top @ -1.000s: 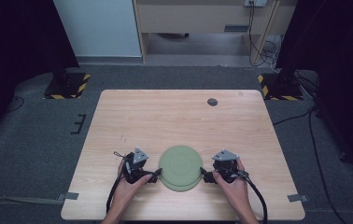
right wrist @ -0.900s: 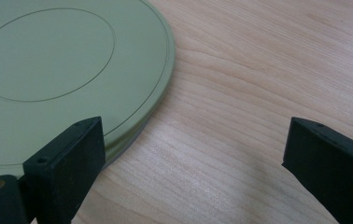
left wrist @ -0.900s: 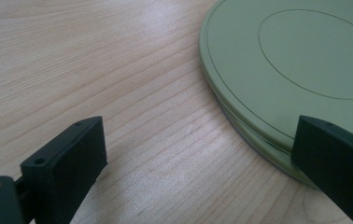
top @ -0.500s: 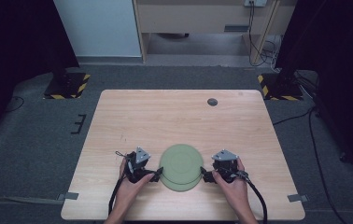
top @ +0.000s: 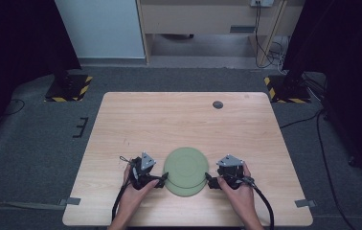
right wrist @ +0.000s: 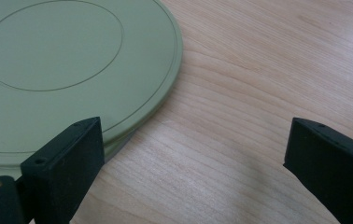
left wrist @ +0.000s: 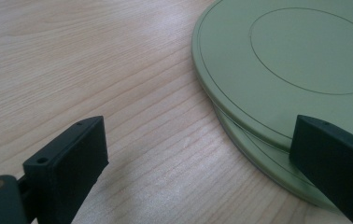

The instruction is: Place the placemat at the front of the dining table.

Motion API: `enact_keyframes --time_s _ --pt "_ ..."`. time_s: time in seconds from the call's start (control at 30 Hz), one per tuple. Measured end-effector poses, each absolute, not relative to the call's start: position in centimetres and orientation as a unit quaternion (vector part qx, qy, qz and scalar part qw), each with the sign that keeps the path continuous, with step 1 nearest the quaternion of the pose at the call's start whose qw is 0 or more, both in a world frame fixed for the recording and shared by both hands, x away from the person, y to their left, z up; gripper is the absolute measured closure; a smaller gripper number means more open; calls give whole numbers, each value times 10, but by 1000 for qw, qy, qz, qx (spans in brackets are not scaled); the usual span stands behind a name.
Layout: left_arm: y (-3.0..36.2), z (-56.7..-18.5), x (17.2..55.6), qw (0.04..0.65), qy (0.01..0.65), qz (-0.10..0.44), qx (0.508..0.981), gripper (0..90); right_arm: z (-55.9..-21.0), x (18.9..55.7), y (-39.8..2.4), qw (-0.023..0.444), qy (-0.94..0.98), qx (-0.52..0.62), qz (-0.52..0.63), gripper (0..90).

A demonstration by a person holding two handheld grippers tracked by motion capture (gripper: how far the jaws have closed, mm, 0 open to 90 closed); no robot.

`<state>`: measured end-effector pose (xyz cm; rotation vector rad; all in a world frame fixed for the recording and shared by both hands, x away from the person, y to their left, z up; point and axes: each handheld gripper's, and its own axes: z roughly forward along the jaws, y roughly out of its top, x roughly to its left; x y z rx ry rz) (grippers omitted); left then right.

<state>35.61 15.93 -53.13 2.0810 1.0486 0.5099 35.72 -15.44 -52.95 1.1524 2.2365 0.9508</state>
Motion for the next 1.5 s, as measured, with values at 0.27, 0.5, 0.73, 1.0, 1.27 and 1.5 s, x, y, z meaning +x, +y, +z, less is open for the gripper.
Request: enact_keyframes --time_s 0.27,0.5,0.73,1.0,1.27,1.5 --pt "158 -532 359 369 416 201 806 11 -531 361 -155 227 806 423 346 35" --pt "158 -533 362 371 420 203 803 9 -532 365 -155 228 799 434 348 32" --pt "157 -532 360 370 418 206 804 33 -532 367 -154 231 794 439 352 35" --pt "155 -532 357 369 411 202 809 33 -530 362 -153 236 802 427 345 49" --pt "156 -533 359 369 414 200 808 13 -531 364 -152 233 798 432 350 37" --pt "156 -533 360 369 417 202 806 9 -533 368 -152 234 793 438 353 25"
